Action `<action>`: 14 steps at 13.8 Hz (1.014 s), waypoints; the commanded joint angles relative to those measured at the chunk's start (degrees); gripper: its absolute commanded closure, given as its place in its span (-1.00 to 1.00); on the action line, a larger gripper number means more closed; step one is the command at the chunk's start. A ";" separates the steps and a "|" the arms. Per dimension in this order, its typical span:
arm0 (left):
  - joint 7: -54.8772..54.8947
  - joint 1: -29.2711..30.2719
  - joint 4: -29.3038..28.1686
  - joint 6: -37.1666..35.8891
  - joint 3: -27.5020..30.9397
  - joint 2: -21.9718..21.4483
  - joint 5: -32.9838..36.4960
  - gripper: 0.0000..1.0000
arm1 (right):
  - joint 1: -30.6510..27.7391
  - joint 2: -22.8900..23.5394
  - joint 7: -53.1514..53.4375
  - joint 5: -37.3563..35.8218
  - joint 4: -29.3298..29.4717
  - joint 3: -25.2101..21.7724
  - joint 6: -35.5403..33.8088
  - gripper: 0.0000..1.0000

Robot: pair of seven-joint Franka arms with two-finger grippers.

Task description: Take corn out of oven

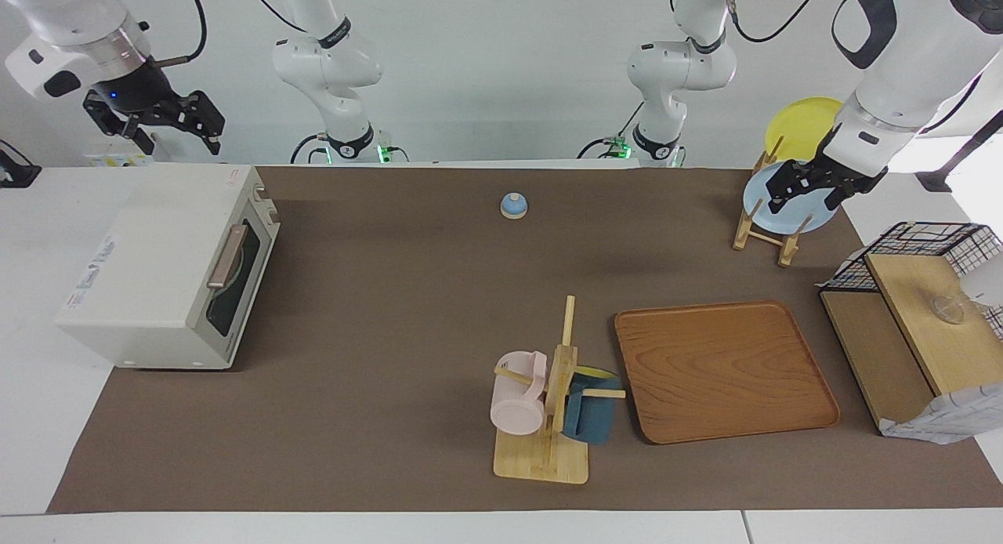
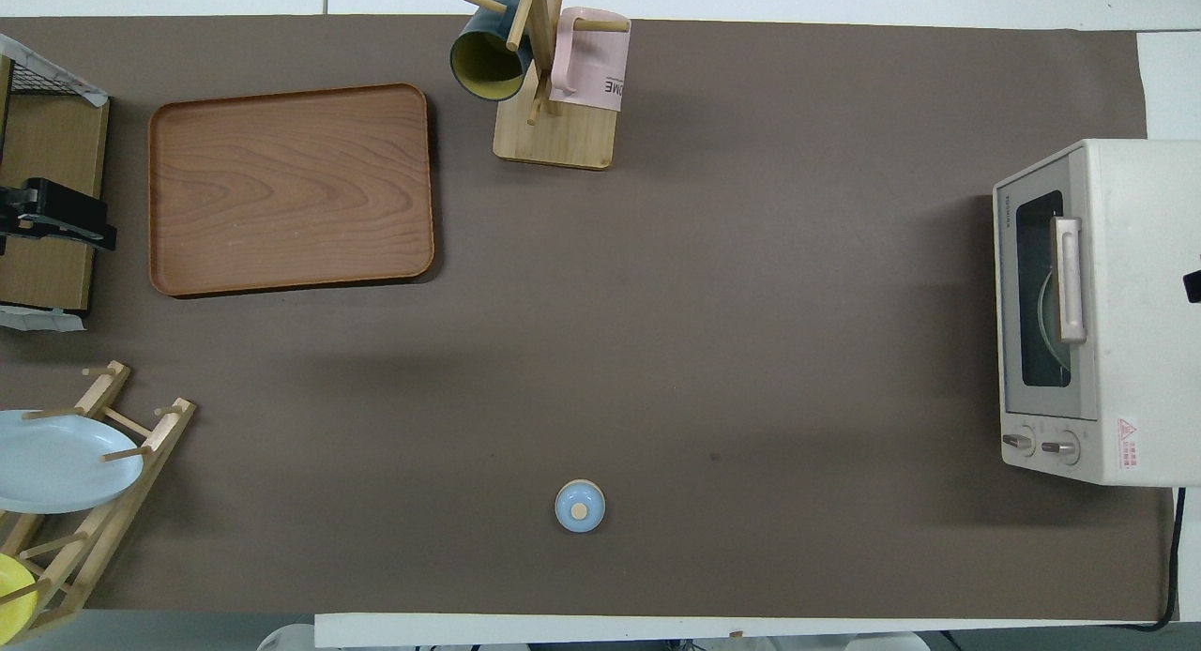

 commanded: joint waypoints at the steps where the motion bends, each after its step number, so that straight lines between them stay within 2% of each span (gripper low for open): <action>1: 0.19 -0.07 -0.45 -0.51 0.02 -0.58 0.35 -1.00 | -0.17 -0.91 1.07 0.67 -1.01 0.23 0.82 -1.00; 6: 0.19 -0.07 -0.45 -0.51 0.02 -0.67 0.35 -1.00 | -0.34 -0.91 -1.38 0.76 -1.19 0.67 2.13 -1.00; 7: 0.19 -0.07 -0.45 -0.51 0.02 -0.58 0.35 -1.00 | -0.08 -0.91 -2.35 0.76 -1.36 0.67 3.09 -0.63; 8: 0.19 -0.07 -0.45 -0.51 0.02 -0.67 0.35 -1.00 | 0.10 -1.17 -2.36 0.76 -2.84 0.75 5.80 0.04; 9: 0.19 -0.07 -0.45 -0.51 0.02 -0.58 0.35 -1.00 | 0.18 -3.26 -2.53 0.67 -7.99 1.02 9.31 0.62; 10: 0.19 -0.07 -0.45 -0.51 0.02 -0.58 0.35 -1.00 | 0.79 -5.19 -2.97 0.58 -13.09 1.37 13.52 0.97; 11: 0.19 -0.07 -0.45 -0.51 0.02 -0.58 0.35 -1.00 | 1.06 -5.65 -3.58 -0.11 -16.97 1.37 16.87 1.00; 14: 0.19 -0.07 -0.45 -0.51 0.02 -0.58 0.35 -1.00 | 2.02 -3.20 -3.67 -4.23 -22.09 1.46 23.20 1.00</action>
